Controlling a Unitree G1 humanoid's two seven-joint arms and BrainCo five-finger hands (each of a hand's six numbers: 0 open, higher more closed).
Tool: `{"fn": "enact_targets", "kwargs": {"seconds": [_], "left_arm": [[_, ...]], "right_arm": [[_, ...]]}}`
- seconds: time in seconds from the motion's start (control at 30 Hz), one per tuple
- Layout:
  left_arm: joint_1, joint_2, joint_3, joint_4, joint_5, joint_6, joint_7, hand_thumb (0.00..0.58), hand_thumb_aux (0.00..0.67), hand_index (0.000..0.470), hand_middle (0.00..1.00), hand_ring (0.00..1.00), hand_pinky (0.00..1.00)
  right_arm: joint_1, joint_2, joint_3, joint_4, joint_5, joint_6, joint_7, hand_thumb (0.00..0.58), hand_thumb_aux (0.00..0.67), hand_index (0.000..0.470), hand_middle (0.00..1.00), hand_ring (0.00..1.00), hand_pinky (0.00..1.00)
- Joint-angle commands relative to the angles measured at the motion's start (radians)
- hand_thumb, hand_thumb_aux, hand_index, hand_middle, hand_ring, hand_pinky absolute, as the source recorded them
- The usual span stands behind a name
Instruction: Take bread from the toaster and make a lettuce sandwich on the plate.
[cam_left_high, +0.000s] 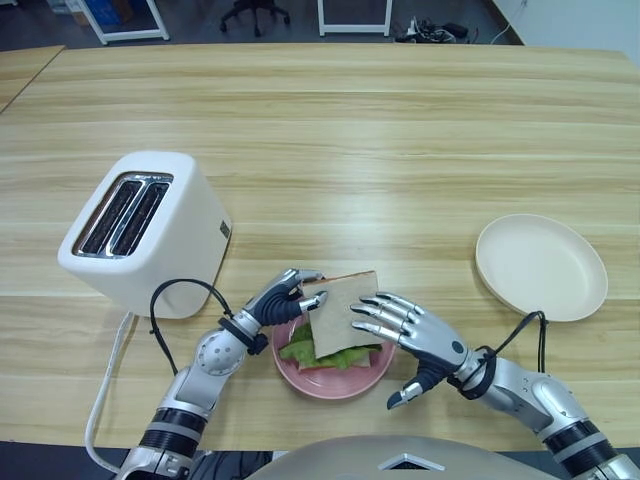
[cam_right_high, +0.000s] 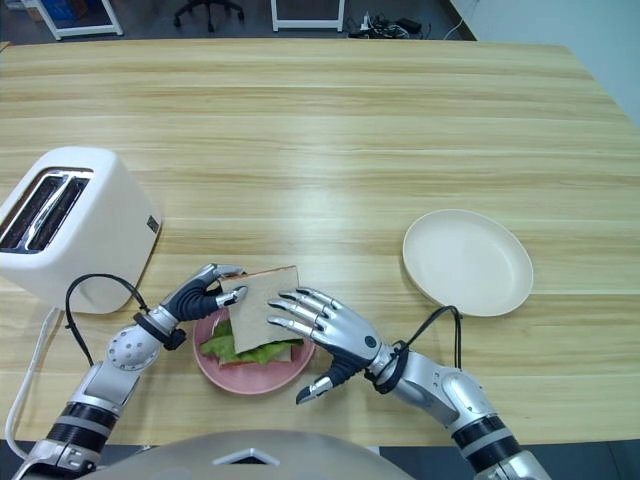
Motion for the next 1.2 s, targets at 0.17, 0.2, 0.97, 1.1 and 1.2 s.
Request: {"fn": "enact_targets", "kwargs": {"seconds": [0.17,0.2,0.97,1.1,1.2], "left_arm": [[0.005,-0.002,-0.018,0.066,0.068,0.011,0.016,0.58,0.67,0.47,1.0,1.0,1.0],[0.005,-0.002,-0.018,0.067,0.086,0.009,0.029,0.58,0.67,0.47,1.0,1.0,1.0],[0.136,0.072,0.176,-0.339,0.327,-0.104,0.663,0.0,0.0,0.0,0.0,0.0,0.0],[0.322,0.171,0.193,-0.296,0.1,-0.251,0.516,0.55,0.518,0.363,0.03,0.03,0.03],[0.411,0.227,0.233,-0.239,0.047,-0.343,0.443,0.58,0.67,0.47,0.18,0.18,0.18]], "right_arm": [[0.011,-0.088,0.127,0.054,-0.015,0.0,0.24,0.0,0.0,0.0,0.0,0.0,0.0],[0.012,-0.103,0.134,0.043,-0.015,0.004,0.269,0.0,0.0,0.0,0.0,0.0,0.0],[-0.072,-0.043,0.172,-0.008,-0.182,0.17,-0.033,0.0,0.0,0.0,0.0,0.0,0.0],[-0.066,0.031,0.085,-0.095,-0.095,0.123,-0.307,0.0,0.0,0.0,0.0,0.0,0.0],[-0.051,0.029,0.017,-0.133,-0.034,0.095,-0.375,0.0,0.0,0.0,0.0,0.0,0.0]]}}
